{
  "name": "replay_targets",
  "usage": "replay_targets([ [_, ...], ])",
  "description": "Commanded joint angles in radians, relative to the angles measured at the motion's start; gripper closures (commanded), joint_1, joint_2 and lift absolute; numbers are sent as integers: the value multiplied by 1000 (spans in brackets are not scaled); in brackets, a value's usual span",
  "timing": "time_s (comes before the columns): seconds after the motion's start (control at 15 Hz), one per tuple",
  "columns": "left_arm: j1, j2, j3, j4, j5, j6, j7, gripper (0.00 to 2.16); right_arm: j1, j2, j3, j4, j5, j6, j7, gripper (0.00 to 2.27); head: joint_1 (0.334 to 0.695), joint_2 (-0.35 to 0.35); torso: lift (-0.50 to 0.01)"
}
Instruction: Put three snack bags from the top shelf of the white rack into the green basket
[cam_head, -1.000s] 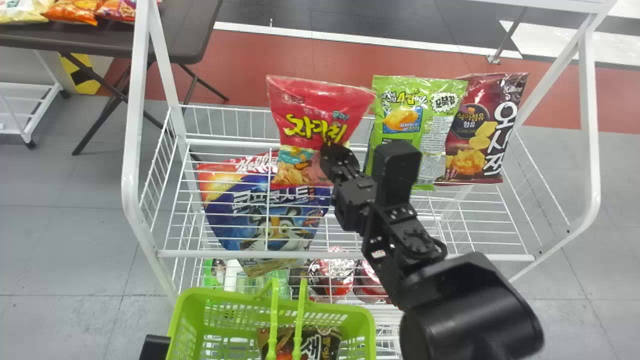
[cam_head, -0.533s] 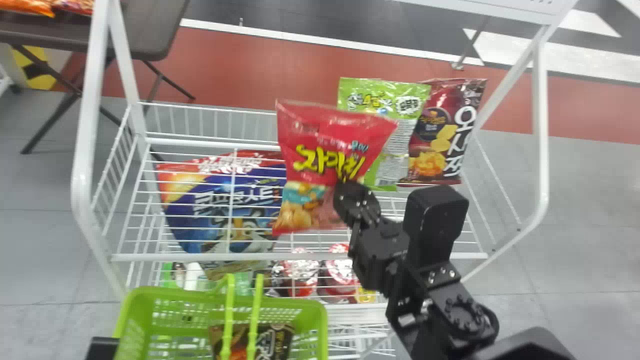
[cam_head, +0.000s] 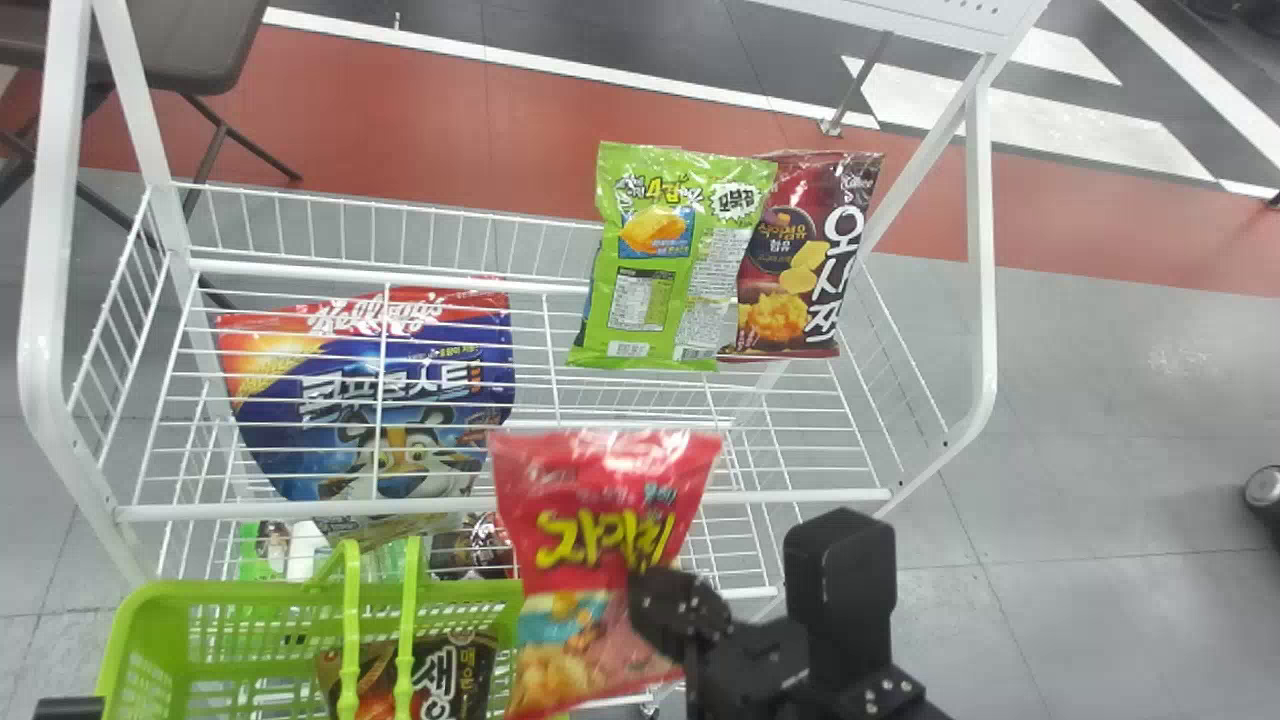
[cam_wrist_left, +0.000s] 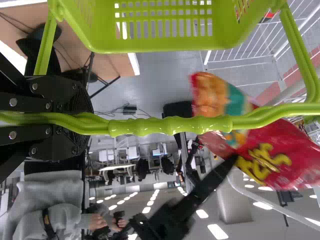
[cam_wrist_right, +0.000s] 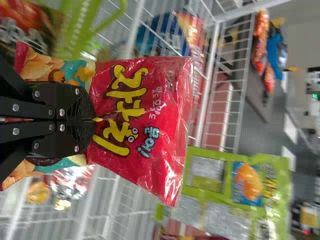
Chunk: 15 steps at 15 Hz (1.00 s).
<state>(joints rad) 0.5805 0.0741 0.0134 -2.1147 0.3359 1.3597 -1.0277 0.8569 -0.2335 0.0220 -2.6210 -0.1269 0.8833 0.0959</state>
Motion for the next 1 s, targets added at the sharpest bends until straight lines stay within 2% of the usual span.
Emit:
replay_targets([
  [0.0,1,-2,-1,1,0,-1,1,2148,13,0,-10,-1,-82,113,21,2010,695,-350,0],
  [0.27,4,-4,-6,-2,0,-1,-8,2148,5,-1,59,65,-85,147,31,2010,695,-350,0],
  [0.53,4,-4,-27,-4,-8,-4,0,2148,-65,-3,162,164,-80,159,41,2010,695,-350,0],
  [0.67,2,-4,-43,-5,-12,-4,3,2148,-125,-3,214,239,-63,55,39,2010,695,-350,0],
  [0.73,2,-4,-49,-5,-12,-4,3,2148,-153,-3,236,280,-63,-25,39,2010,695,-325,0],
  [0.93,4,-4,-55,-7,-18,-1,1,2148,-217,3,282,352,-71,-7,39,1997,695,-232,0],
])
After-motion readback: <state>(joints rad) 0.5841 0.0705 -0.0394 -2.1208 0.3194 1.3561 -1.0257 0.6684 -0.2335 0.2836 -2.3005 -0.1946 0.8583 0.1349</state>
